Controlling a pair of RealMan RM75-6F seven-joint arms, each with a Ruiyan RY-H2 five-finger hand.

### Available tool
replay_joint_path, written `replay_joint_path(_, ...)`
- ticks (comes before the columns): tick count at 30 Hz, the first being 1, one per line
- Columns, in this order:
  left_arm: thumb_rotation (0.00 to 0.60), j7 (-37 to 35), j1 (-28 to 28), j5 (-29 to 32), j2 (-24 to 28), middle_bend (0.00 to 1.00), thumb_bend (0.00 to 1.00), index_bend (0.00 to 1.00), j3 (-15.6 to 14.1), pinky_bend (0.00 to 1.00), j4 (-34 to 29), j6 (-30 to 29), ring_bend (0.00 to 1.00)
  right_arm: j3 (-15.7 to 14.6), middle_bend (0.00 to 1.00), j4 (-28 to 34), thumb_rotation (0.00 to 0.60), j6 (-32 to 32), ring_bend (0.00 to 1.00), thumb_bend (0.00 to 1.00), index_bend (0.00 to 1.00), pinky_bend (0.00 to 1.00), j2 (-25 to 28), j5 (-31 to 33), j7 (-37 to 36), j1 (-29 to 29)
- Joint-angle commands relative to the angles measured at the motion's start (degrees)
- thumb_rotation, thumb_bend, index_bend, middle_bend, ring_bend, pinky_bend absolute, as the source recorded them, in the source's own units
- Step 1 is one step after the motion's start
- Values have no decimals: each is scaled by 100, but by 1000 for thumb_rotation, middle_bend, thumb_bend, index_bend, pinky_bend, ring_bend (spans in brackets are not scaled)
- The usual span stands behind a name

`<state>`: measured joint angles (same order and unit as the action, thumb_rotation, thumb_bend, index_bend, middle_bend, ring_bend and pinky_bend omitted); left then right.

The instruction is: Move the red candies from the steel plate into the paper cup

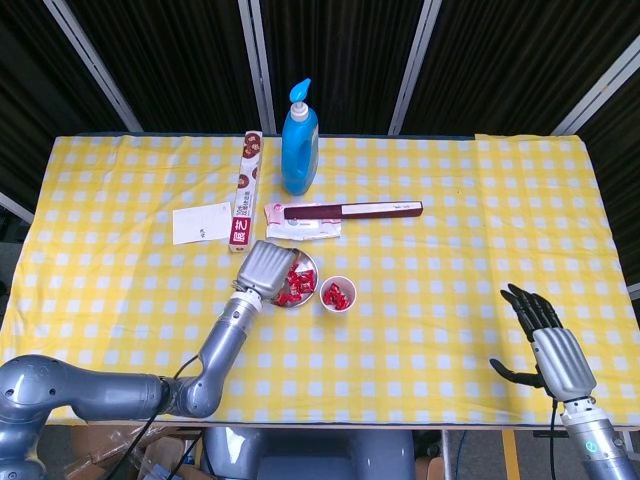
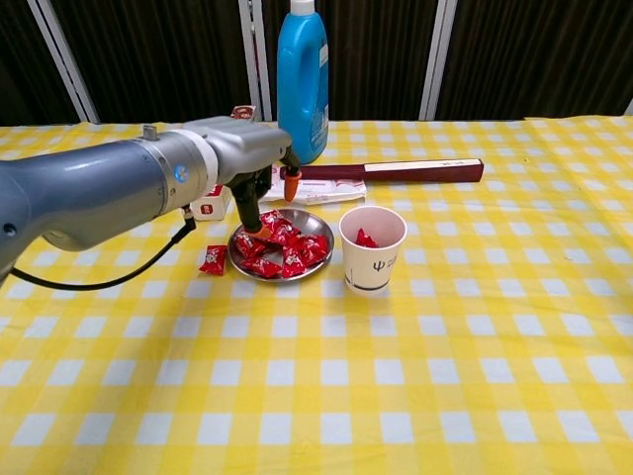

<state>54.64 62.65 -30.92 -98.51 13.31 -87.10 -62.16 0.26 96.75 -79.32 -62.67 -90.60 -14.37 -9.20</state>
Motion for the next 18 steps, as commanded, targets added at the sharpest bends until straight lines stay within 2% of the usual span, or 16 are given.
replay_joint_path(1, 600, 135, 65, 201, -113, 794, 216, 371, -69, 967, 144, 103, 896, 1, 0, 1, 600, 1, 0, 277, 0, 0, 4, 0, -11, -1)
replay_joint_path(9, 600, 414, 218, 594, -285, 790, 192, 357, -133, 967, 402, 157, 896, 1, 0, 1, 600, 14, 0, 277, 0, 0, 22, 1, -73, -9)
replay_joint_path(18, 600, 313, 302, 618, -535, 791, 193, 359, -49, 967, 792, 205, 896, -3, 0, 10, 600, 26, 0, 277, 0, 0, 29, -4, -89, -16)
